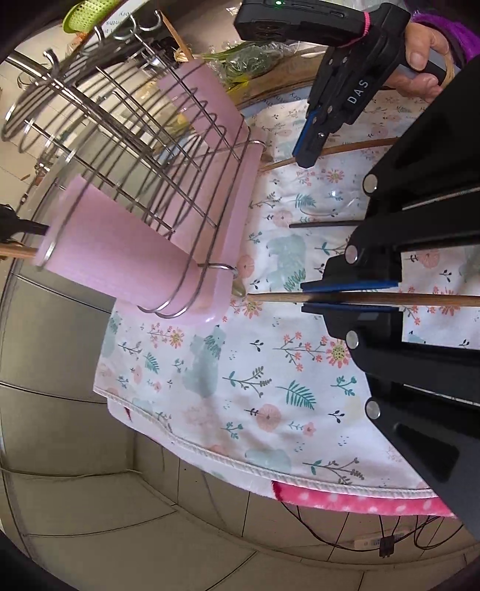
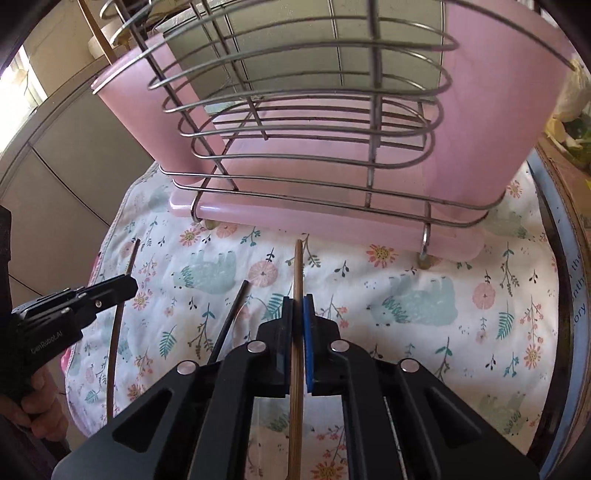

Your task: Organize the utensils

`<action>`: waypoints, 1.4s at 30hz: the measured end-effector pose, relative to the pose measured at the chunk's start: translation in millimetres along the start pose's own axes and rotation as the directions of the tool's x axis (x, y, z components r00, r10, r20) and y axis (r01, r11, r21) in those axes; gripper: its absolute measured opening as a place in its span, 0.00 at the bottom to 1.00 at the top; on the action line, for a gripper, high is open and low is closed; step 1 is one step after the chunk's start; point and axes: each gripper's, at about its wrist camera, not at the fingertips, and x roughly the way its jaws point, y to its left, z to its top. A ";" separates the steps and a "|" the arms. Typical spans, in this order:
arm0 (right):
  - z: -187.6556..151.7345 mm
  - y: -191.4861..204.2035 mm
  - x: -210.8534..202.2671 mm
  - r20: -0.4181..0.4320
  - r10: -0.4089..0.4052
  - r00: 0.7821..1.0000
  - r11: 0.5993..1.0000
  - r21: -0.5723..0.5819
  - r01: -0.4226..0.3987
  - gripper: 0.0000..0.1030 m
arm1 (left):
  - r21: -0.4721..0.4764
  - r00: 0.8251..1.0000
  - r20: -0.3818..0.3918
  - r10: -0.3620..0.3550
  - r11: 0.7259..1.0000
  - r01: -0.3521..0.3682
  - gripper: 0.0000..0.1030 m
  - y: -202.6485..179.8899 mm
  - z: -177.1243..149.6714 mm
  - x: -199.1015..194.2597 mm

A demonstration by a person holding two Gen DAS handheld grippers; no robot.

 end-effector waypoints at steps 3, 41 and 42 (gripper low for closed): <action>-10.4 -2.7 -24.4 0.062 0.047 0.997 0.999 0.018 -0.048 0.05 | 0.006 0.998 0.052 -0.024 1.000 0.023 0.05 -2.3 -0.5 -21.2; 47.6 -53.2 -294.0 0.738 0.006 0.675 1.000 -0.003 -0.006 0.05 | 0.075 0.789 0.609 -0.078 0.996 0.041 0.05 -65.8 117.3 -242.8; 53.2 -55.7 -298.9 0.752 -0.005 0.659 1.000 0.004 0.002 0.05 | 0.073 0.778 0.624 -0.075 0.997 0.038 0.05 -66.8 122.8 -247.2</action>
